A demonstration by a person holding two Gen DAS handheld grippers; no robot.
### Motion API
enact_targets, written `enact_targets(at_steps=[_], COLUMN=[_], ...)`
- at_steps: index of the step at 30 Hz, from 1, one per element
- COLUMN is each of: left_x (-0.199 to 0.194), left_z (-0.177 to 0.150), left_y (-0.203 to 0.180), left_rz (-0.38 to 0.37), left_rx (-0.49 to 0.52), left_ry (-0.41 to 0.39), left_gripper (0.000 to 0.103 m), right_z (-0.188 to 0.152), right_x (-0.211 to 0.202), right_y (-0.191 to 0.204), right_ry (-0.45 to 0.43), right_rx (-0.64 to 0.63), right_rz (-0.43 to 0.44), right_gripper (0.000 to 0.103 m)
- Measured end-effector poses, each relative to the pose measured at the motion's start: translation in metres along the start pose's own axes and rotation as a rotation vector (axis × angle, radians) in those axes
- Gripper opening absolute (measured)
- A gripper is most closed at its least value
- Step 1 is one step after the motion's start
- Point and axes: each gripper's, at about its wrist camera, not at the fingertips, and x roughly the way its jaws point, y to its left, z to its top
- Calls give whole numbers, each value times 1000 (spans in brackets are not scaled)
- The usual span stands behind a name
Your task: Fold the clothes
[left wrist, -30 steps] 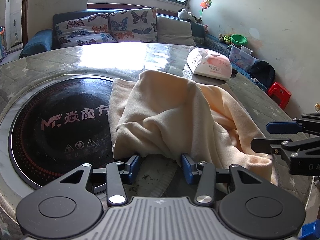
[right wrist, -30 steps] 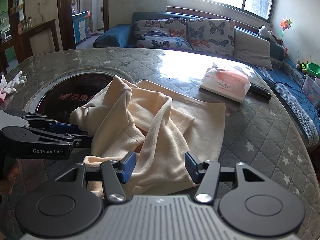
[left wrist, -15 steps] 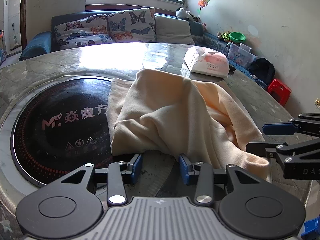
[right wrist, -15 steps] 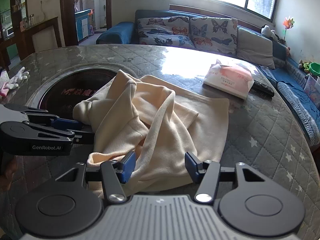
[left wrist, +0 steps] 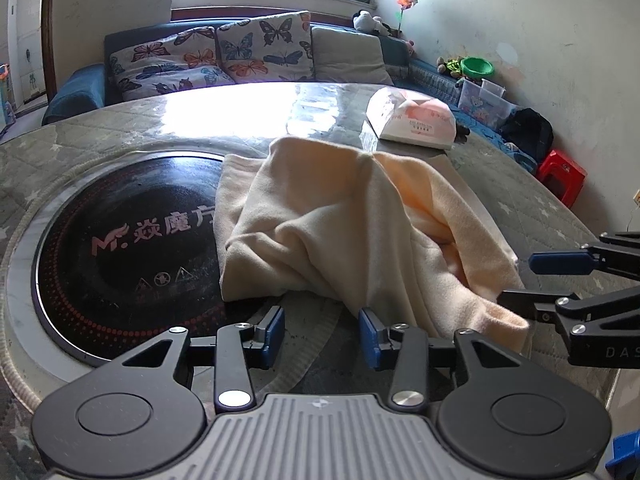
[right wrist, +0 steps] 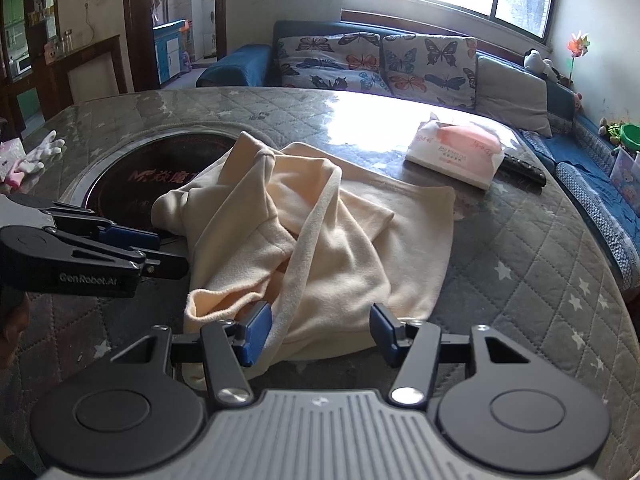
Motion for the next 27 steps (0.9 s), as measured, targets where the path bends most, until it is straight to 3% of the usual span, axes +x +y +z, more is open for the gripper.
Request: enact_targets(at_steps=[3, 10, 15, 27], left_x=[-6, -20, -23, -23], left_z=[5, 17, 24, 50], left_y=[-1, -5, -7, 10], left_rz=[10, 26, 44, 55], left_rx=[1, 2, -1, -36], left_ry=[-17, -55, -62, -90], left_gripper=[47, 72, 83, 84], right_z=[-1, 3, 6, 13], right_x=[-7, -22, -27, -19], right_y=[-6, -22, -35, -56], right_ry=[-20, -73, -107, -177], right_rx=[9, 33, 60, 101], right_rz=[-5, -29, -37, -28], right_gripper=[58, 61, 62, 66])
